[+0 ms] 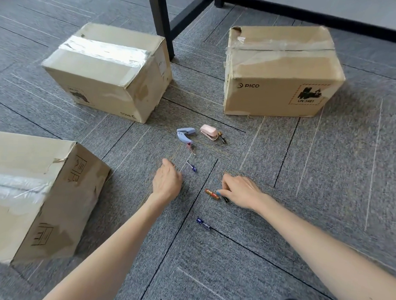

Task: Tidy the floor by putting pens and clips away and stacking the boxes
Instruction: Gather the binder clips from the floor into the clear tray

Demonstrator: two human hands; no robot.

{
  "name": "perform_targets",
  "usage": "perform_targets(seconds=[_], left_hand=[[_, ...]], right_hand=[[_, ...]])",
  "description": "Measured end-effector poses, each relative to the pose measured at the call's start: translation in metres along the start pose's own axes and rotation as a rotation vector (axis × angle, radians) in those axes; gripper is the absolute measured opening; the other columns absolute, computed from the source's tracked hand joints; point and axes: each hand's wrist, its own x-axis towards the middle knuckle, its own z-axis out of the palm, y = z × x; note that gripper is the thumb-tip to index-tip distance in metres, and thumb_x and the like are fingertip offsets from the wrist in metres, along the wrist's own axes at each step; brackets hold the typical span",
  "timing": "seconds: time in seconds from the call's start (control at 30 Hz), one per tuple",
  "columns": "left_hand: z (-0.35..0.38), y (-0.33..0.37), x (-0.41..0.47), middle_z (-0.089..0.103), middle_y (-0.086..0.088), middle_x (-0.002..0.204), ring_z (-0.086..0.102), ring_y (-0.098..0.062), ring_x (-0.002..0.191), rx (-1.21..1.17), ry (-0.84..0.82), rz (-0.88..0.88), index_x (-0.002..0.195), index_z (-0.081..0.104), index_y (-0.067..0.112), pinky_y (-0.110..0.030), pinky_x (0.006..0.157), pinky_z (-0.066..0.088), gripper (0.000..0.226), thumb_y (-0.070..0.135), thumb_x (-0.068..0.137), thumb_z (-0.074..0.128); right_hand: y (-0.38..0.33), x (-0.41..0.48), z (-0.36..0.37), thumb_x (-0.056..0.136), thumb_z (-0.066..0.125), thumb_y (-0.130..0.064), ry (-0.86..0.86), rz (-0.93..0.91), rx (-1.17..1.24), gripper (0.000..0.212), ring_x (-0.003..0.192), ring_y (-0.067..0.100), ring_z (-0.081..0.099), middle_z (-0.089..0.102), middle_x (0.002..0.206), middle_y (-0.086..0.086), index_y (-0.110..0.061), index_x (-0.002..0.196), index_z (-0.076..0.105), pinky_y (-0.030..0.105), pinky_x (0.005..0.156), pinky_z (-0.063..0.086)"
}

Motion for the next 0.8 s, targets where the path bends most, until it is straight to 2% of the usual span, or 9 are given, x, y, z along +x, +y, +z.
perform_targets(seconds=[0.1,0.2,0.27,0.33,0.4,0.5,0.6,0.67,0.8], left_hand=[[0.0,0.006,-0.001,0.056,-0.008,0.088,0.053,-0.022,0.073,-0.217,-0.101,0.038,0.104,0.038,0.008,-0.037,0.064,0.041,0.012,0.016,0.096,0.035],[-0.002,0.013,0.001,0.05,-0.005,0.082,0.045,-0.017,0.064,-0.511,-0.226,-0.023,0.103,0.038,0.008,-0.038,0.066,0.042,0.008,0.014,0.098,0.035],[-0.003,0.016,0.001,0.048,-0.003,0.079,0.044,-0.018,0.065,-0.552,-0.266,-0.018,0.101,0.041,0.008,-0.037,0.064,0.041,0.006,0.01,0.098,0.036],[-0.003,0.017,-0.001,0.05,-0.001,0.075,0.045,-0.02,0.068,-0.482,-0.279,0.045,0.097,0.046,0.009,-0.033,0.063,0.039,0.01,0.007,0.096,0.036],[-0.002,0.016,-0.006,0.054,-0.001,0.075,0.046,-0.019,0.066,-0.381,-0.3,0.127,0.096,0.051,0.009,-0.03,0.06,0.036,0.014,0.008,0.093,0.037],[0.0,0.01,-0.019,0.06,0.0,0.077,0.048,-0.014,0.06,-0.176,-0.383,0.316,0.097,0.053,0.012,-0.027,0.058,0.037,0.012,0.02,0.097,0.044],[-0.001,0.005,-0.034,0.051,0.014,0.06,0.043,-0.001,0.048,0.031,-0.42,0.532,0.096,0.055,0.017,-0.023,0.054,0.036,0.027,0.043,0.092,0.057],[-0.003,0.005,-0.044,0.045,0.018,0.056,0.039,0.007,0.047,0.161,-0.442,0.661,0.1,0.057,0.019,-0.017,0.053,0.033,0.034,0.048,0.085,0.063],[0.0,0.006,-0.058,0.065,0.009,0.079,0.045,-0.003,0.056,0.352,-0.505,0.803,0.114,0.056,0.019,-0.011,0.05,0.025,0.04,0.042,0.084,0.066]], right_hand=[[0.0,-0.003,0.002,0.094,0.056,-0.035,-0.016,-0.007,-0.037,0.023,0.059,0.007,0.038,0.05,0.079,-0.005,-0.014,0.1,0.05,0.019,0.052,0.029],[-0.003,-0.007,0.004,0.096,0.05,-0.022,-0.033,-0.012,-0.094,0.024,0.057,0.009,0.035,0.045,0.078,-0.002,-0.007,0.115,0.046,0.018,0.049,0.033],[-0.006,-0.008,0.006,0.096,0.044,-0.023,-0.017,-0.02,-0.09,0.034,0.055,0.009,0.036,0.044,0.076,-0.001,-0.003,0.123,0.043,0.018,0.045,0.03],[-0.007,-0.008,0.008,0.097,0.035,-0.025,0.025,0.003,-0.04,0.031,0.054,0.009,0.037,0.046,0.075,-0.001,-0.004,0.116,0.046,0.018,0.046,0.031],[-0.005,-0.007,0.009,0.099,0.03,-0.027,0.07,0.043,0.004,0.025,0.053,0.009,0.035,0.043,0.072,-0.003,-0.009,0.096,0.048,0.018,0.048,0.032],[-0.002,-0.005,0.011,0.103,0.03,-0.032,0.12,0.034,0.047,0.032,0.051,0.009,0.033,0.04,0.067,-0.005,-0.013,0.083,0.044,0.019,0.047,0.03],[-0.003,-0.006,0.011,0.103,0.032,-0.035,0.095,0.025,0.16,0.032,0.051,0.01,0.032,0.041,0.068,-0.005,-0.011,0.09,0.048,0.019,0.047,0.028],[-0.006,-0.007,0.011,0.103,0.034,-0.032,0.054,0.018,0.203,0.028,0.052,0.01,0.033,0.042,0.069,-0.005,-0.01,0.097,0.05,0.02,0.048,0.028],[-0.009,-0.005,0.016,0.104,0.033,-0.026,0.032,0.032,0.223,0.023,0.061,0.012,0.039,0.048,0.077,-0.002,-0.011,0.1,0.051,0.025,0.054,0.032]])
